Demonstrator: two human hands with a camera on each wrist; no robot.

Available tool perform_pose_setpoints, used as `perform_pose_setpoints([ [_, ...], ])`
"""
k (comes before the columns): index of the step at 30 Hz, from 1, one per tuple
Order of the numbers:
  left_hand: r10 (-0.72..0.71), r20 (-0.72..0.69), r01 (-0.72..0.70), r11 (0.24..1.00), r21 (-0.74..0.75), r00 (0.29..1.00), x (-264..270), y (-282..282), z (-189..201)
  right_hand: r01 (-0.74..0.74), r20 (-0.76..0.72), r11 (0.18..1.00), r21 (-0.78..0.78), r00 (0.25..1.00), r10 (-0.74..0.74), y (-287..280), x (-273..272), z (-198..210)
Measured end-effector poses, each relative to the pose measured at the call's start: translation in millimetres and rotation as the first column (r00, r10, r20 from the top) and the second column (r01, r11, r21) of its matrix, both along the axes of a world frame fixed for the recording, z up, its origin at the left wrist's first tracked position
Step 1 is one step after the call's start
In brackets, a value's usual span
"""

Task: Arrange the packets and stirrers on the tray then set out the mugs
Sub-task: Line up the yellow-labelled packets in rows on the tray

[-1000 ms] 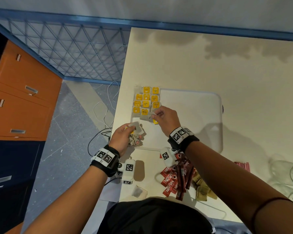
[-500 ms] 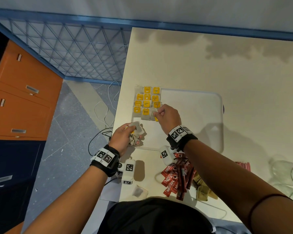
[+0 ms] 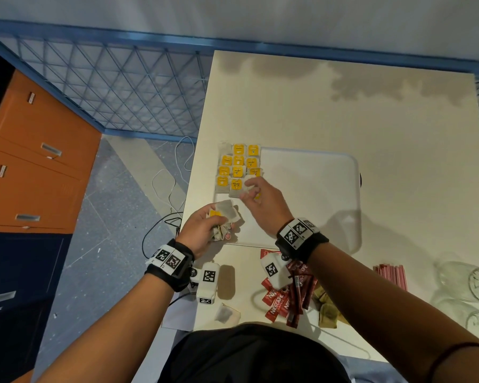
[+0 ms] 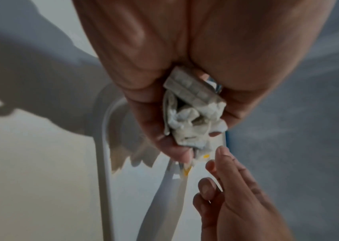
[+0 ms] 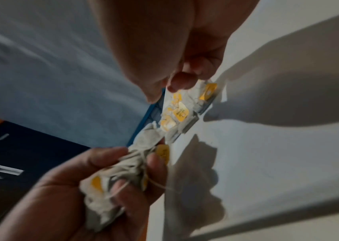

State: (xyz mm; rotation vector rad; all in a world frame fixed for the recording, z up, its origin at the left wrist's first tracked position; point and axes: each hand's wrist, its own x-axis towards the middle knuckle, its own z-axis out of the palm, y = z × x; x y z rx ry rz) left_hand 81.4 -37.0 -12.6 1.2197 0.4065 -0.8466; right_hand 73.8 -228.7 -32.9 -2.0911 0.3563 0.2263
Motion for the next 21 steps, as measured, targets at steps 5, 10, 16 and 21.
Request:
perform_pose_setpoints([
  [5,-0.046,0.032,0.046,0.999,-0.012,0.998,-5,-1,8,-0.179,-0.075,0.974,0.136,0.979,0.190,5,-20,7],
  [10,-0.076,0.050,0.076,0.997,-0.001,0.996,-11,-4,10,-0.132,-0.080,0.984,0.116,0.987,0.142,8,-32,10],
  [16,-0.064,0.022,0.064,0.998,-0.008,0.998,-14,-5,8,-0.035,-0.027,0.990,0.134,0.999,0.039,7,-41,19],
  [21,-0.089,0.026,0.089,0.996,0.023,0.996,-15,-4,4,-0.021,0.013,0.980,0.197,1.000,0.019,5,-46,30],
])
